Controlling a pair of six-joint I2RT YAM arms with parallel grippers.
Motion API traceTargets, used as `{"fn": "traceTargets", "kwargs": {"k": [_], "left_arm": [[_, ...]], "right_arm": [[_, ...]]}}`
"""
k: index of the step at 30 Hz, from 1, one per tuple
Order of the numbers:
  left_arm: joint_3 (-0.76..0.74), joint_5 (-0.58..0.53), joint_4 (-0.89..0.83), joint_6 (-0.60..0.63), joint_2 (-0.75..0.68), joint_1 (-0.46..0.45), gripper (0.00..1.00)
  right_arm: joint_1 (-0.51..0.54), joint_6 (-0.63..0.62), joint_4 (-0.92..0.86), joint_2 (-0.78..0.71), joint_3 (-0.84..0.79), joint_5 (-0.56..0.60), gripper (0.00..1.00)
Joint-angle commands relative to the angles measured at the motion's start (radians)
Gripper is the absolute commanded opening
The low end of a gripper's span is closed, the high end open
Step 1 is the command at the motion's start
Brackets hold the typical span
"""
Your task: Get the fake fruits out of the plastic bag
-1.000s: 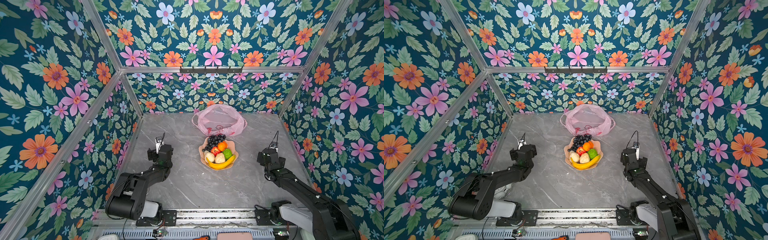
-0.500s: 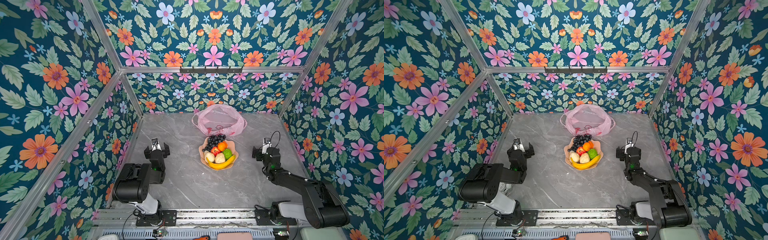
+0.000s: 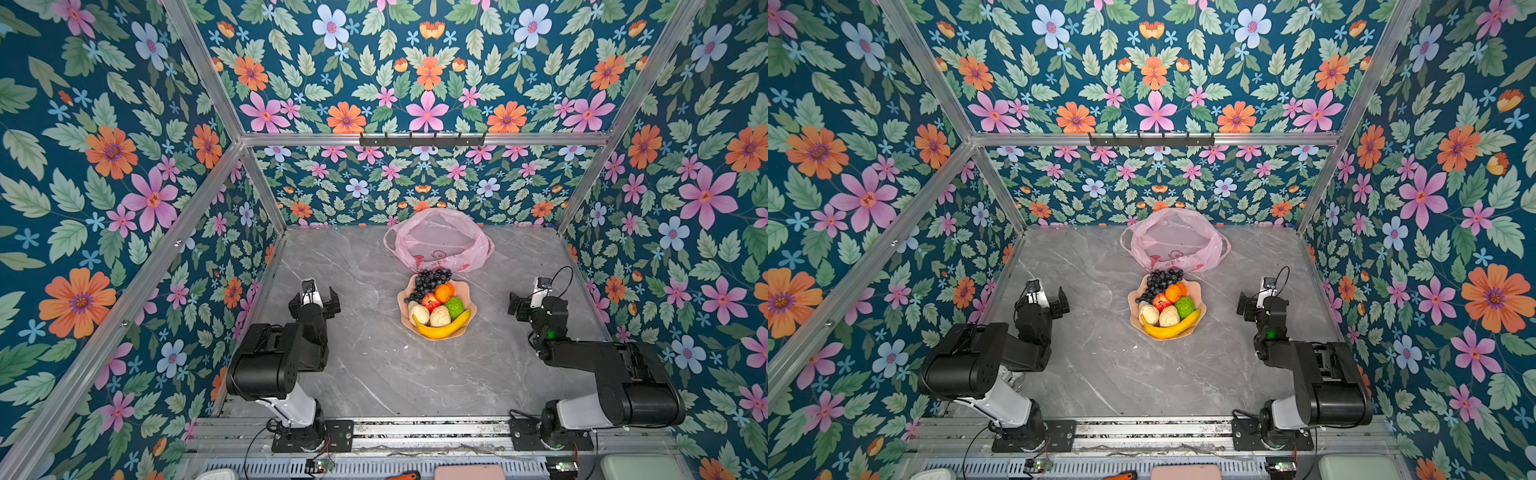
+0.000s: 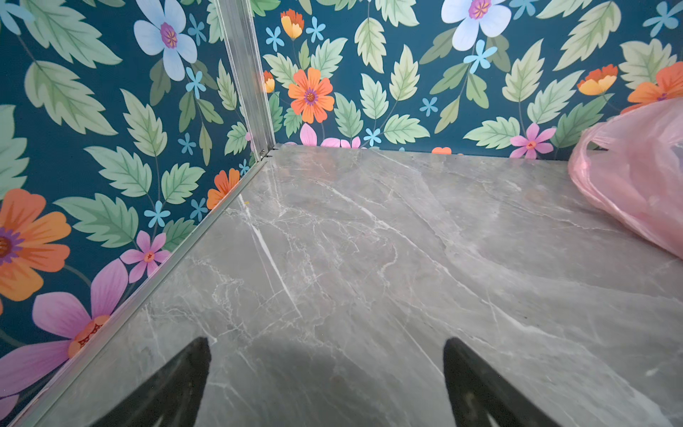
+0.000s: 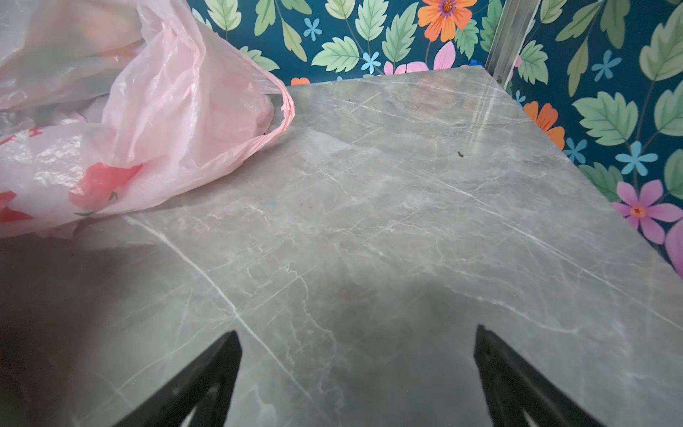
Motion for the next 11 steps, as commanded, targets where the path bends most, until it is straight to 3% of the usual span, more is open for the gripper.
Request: {"fn": "traceTargets", "kwargs": {"k": [1,11], "left_arm": [[0.001,0.004,0.033,-0.008,0.001,0.000,1.00],[0.002,0.010,0.030,0.001,0.000,-0.004,1.00]], "right_arm": [[0.000,0.016,0.037,0.000,0.001,-0.002,0.99],[0.001,0.015,0.032,-0.001,0.001,-0.002,0.99]]}}
